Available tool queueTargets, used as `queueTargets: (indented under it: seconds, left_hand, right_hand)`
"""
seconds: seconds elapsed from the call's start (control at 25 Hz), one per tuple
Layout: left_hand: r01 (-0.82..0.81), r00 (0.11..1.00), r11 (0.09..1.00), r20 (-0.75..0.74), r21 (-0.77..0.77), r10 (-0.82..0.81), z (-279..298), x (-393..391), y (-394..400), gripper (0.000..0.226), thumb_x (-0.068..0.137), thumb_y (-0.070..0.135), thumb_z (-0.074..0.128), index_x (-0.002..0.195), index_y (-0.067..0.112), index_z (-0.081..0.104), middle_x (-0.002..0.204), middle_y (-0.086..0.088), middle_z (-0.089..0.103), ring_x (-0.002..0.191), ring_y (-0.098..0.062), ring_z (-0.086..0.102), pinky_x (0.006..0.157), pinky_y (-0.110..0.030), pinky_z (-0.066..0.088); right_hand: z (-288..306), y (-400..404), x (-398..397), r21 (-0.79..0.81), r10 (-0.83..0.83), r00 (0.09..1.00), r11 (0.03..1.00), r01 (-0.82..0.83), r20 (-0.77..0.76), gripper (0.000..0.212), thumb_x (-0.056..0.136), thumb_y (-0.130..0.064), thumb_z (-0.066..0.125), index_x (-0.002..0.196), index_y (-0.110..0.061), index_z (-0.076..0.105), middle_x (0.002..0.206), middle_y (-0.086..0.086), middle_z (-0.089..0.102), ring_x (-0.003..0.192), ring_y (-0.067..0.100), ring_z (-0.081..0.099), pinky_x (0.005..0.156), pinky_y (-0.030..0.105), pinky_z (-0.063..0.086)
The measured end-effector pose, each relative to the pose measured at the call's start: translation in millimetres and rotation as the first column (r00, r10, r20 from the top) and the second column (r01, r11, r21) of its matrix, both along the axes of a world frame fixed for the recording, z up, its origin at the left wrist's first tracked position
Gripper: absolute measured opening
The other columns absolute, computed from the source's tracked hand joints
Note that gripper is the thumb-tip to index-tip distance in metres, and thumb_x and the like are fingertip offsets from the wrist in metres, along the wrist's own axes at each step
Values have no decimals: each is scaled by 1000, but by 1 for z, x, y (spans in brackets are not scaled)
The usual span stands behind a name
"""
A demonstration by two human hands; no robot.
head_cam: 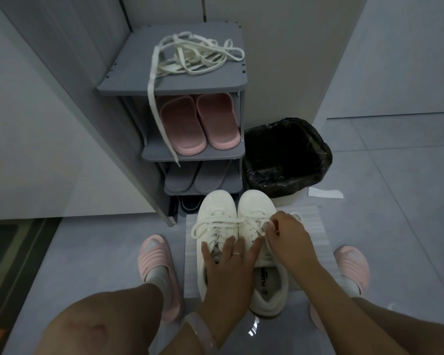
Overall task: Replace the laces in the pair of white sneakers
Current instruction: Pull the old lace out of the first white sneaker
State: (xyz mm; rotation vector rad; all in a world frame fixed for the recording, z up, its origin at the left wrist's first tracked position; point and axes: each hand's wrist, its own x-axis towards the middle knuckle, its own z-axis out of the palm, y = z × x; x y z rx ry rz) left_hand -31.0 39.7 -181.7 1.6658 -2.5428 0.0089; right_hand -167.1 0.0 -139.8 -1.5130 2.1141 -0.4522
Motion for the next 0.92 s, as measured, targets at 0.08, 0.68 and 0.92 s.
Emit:
queueTargets:
  seconds: [0.08, 0.68, 0.92]
  left_hand:
    - [-1, 1000, 1000, -9, 1, 1, 2, -1, 0, 97, 35, 36, 85, 123, 31, 43, 98, 2, 72, 99, -20, 68, 79, -66, 44]
    - [-7, 999, 990, -44, 144, 14, 1, -1, 1, 64, 64, 34, 31, 127, 35, 38, 102, -2, 71, 107, -21, 64, 94, -60, 22]
    - [18, 1000, 994, -19, 108, -16, 3, -2, 1, 90, 48, 39, 79, 128, 31, 38, 115, -9, 67, 114, -26, 60, 103, -58, 2]
  right_hand:
    - [-8, 2, -5, 87, -77, 996, 994, 73, 50, 18, 93, -34, 50, 91, -16, 51, 90, 1, 56, 80, 16, 52, 70, 27, 39]
    - [-11, 8, -4, 75, -170, 977, 984, 162, 126, 18, 91, -31, 56, 86, -15, 49, 81, -3, 53, 75, 12, 49, 62, 22, 36]
    - [-7, 8, 0, 10, -33, 999, 999, 34, -20, 18, 93, -16, 48, 76, -14, 44, 82, 2, 49, 76, 16, 46, 63, 25, 30]
